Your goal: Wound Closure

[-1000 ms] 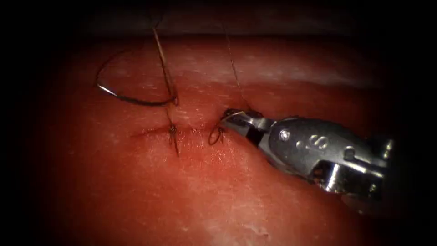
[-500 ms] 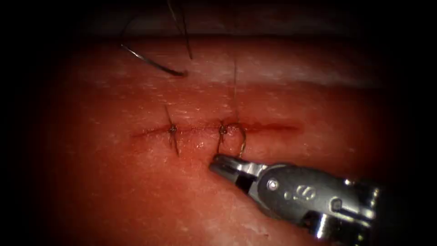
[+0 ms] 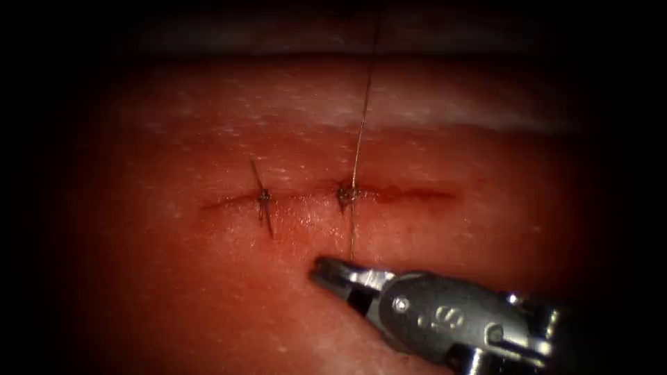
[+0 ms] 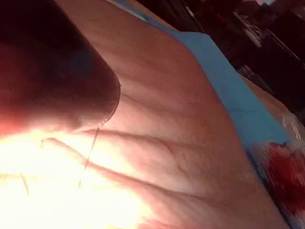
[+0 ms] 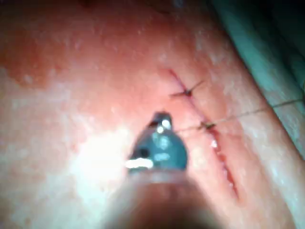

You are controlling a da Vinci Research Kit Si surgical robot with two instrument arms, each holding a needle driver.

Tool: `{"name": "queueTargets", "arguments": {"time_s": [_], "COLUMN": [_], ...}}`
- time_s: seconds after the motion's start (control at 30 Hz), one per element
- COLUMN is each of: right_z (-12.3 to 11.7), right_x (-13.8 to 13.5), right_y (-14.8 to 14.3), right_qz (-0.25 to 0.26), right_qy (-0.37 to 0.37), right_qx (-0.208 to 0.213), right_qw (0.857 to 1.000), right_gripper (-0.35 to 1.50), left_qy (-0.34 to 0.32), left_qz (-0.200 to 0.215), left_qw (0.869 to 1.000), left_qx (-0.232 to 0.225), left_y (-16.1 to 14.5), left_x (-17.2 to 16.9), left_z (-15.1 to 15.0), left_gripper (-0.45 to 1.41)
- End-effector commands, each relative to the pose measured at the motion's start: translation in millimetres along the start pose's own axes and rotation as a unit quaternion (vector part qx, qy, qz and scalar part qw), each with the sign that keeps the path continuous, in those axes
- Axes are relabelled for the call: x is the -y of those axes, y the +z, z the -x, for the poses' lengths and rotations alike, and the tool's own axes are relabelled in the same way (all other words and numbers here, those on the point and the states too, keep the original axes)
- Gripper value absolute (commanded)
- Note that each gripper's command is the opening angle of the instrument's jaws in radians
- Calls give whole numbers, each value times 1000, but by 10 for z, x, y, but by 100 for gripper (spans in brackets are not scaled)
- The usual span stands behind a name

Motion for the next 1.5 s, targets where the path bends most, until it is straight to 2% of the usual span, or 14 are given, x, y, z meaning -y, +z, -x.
{"name": "queueTargets", "arguments": {"time_s": [0.03,0.17,0.3,0.53,0.7,1.2,1.27,1.3,1.33,1.37,1.4,1.43,1.5], "right_z": [0,0,1,11,16,18,15,11,8,2,2,-4,-11], "right_x": [6,11,19,36,49,47,45,43,41,37,37,31,21], "right_y": [7,5,2,8,16,18,19,18,17,13,13,8,1], "right_qz": [-2,-4,-8,-17,-25,-27,-27,-24,-19,-6,-6,0,1], "right_qy": [-1,-2,-5,-14,-19,-20,-18,-16,-14,-11,-11,-4,11], "right_qx": [-1,1,9,27,35,43,35,27,23,18,18,9,1], "right_qw": [1000,1000,1000,999,999,998,999,999,999,1000,1000,1000,1000], "right_gripper": [-35,-35,-35,-35,-35,-35,-35,-35,5,71,71,101,114], "left_qy": [14,65,102,133,141,134,130,105,89,54,54,14,-13], "left_qz": [-5,-12,-23,-36,-37,-40,-32,-16,-9,10,10,27,45], "left_qw": [1000,997,993,988,986,987,989,993,995,998,998,1000,999], "left_qx": [7,36,56,72,82,78,71,58,50,32,32,6,-12], "left_y": [6,18,33,45,55,59,57,52,48,37,37,18,-1], "left_x": [14,22,15,14,21,26,25,22,20,18,18,14,8], "left_z": [-6,-14,-23,-30,-36,-38,-37,-34,-32,-25,-25,-17,-8], "left_gripper": [-35,-35,-35,-35,-35,-35,-35,-35,-35,-35,-35,-35,-35]}}
